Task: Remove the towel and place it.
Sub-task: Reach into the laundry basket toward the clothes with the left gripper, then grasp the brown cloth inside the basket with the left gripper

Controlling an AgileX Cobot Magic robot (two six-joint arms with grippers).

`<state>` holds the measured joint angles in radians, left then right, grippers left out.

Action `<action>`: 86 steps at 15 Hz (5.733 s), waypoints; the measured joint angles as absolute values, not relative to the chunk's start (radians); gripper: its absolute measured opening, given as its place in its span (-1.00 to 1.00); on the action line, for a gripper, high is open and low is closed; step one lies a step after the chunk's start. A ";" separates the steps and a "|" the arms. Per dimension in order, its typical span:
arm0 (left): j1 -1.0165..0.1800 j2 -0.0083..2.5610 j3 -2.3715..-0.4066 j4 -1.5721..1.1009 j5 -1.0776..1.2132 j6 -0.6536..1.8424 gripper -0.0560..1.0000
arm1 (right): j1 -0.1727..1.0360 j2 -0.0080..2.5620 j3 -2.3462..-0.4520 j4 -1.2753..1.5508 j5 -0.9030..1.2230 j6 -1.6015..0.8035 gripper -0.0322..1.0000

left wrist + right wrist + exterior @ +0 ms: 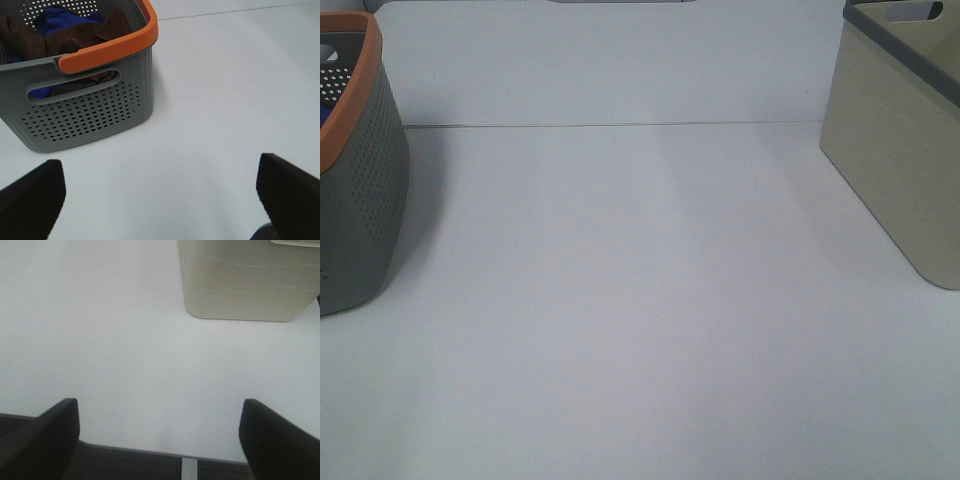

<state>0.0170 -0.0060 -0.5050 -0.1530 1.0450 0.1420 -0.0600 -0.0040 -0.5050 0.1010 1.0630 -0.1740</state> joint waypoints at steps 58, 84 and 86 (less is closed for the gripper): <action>0.165 2.089 -1.638 0.019 0.996 1.275 0.10 | -0.060 -0.004 -0.505 0.101 1.063 -0.174 0.54; 0.196 2.126 -1.638 -0.037 0.925 1.278 -0.46 | -0.060 -0.004 -0.505 0.102 1.063 -0.174 0.54; 0.196 2.120 -1.638 -0.046 0.921 1.276 -0.46 | -0.060 -0.004 -0.505 0.102 1.063 -0.174 0.54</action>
<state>0.1960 2.1200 -1.6380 -0.0460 0.9210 1.2760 -0.0600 -0.0040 -0.5050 0.1020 1.0630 -0.1740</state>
